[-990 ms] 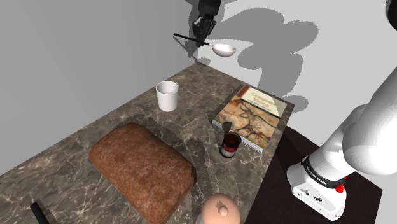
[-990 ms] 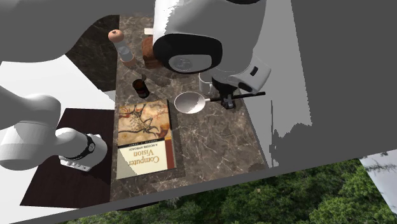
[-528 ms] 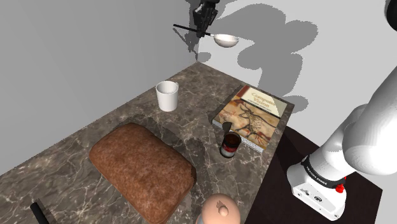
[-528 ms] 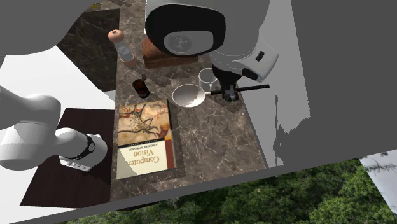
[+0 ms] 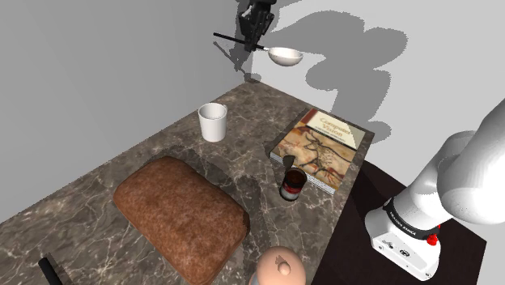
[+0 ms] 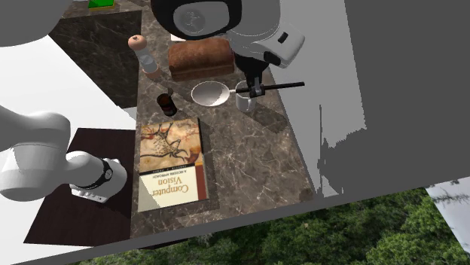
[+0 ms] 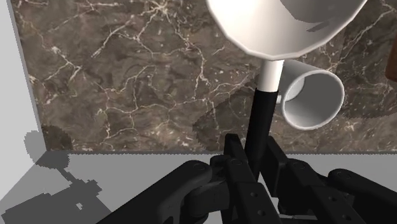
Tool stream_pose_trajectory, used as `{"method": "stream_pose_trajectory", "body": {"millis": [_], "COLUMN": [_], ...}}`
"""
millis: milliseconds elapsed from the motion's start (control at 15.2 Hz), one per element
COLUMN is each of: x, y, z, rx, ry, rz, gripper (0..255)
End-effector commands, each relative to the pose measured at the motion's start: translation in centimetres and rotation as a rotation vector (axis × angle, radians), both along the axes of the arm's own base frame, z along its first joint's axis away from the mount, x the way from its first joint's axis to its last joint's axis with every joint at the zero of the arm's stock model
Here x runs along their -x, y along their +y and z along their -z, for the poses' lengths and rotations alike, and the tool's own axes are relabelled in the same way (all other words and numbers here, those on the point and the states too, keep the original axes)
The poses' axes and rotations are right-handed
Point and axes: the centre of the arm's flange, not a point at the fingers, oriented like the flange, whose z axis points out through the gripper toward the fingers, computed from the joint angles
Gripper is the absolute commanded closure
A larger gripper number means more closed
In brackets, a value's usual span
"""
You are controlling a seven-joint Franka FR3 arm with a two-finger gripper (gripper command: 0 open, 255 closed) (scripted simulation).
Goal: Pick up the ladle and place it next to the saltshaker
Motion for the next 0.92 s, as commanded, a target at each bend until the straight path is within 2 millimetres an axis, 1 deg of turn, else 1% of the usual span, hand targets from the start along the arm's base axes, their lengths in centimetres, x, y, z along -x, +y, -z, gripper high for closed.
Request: {"method": "stream_pose_trajectory", "body": {"millis": [0,858], "x": [1.5,11.3], "y": [2.4,16.5], "z": [-0.3,-0.3], "rx": [0.0,0.0], "ry": [0.0,0.0], "rz": [0.001,0.001], "gripper": [255,255]}}
